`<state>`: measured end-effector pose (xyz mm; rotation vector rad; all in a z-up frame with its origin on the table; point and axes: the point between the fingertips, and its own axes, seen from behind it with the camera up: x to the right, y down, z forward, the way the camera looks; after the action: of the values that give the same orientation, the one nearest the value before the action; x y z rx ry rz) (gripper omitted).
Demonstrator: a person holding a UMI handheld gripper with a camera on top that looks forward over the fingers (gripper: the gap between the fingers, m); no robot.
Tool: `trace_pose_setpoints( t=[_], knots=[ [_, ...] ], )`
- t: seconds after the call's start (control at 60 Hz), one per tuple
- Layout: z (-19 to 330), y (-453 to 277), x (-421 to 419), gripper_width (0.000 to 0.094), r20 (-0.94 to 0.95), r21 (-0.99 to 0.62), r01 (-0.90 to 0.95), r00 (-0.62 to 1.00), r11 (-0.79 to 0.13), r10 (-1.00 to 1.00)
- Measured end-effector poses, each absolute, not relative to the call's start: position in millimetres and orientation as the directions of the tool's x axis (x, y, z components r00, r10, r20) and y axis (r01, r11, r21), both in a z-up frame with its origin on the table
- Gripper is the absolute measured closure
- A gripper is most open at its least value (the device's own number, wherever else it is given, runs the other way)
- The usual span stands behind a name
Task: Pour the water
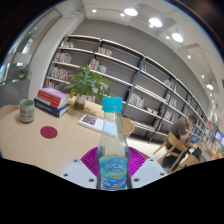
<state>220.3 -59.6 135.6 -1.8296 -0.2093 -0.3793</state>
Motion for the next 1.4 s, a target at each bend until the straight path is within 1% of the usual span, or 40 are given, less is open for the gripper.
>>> trace_pose_setpoints(
  t=[0.117,0.2,0.317,0.383,0.45,0.583,0.733,0.867,0.95,1.083,1.167,1.217,1.283,1.317,1.4],
  knots=[
    [164,-25,159,0.0598,0.560,-0.790,0.544,0.828,-0.282,0.027],
    [183,1,106,0.0596,0.683,-0.692,0.680,0.725,-0.243,0.086],
    [191,37,35,0.0598,0.844,-0.486,0.856,0.512,-0.174,0.162],
    [190,53,5,0.0599,0.919,-0.312,0.939,0.337,-0.148,0.202],
    [189,67,-19,0.0598,0.957,-0.148,0.982,0.172,-0.120,0.233],
    [176,93,-52,0.0595,0.957,0.158,0.986,-0.140,-0.056,0.253],
    [166,116,-72,0.0593,0.873,0.439,0.898,-0.431,0.014,0.228],
    [158,122,-90,0.0593,0.769,0.610,0.790,-0.608,0.058,0.195],
    [159,124,-98,0.0592,0.724,0.669,0.740,-0.669,0.064,0.169],
    [156,123,-103,0.0592,0.717,0.674,0.734,-0.676,0.078,0.168],
    [160,121,-102,0.0593,0.795,0.578,0.814,-0.577,0.054,0.186],
    [166,118,-103,0.0593,0.875,0.439,0.898,-0.436,0.035,0.208],
    [182,111,-110,0.0593,0.957,0.194,0.981,-0.189,-0.002,0.219],
    [198,106,-116,0.0591,0.976,0.072,0.997,-0.066,-0.025,0.206],
    [232,102,-125,0.0592,0.955,-0.245,0.969,0.247,-0.029,0.167]
  ],
)
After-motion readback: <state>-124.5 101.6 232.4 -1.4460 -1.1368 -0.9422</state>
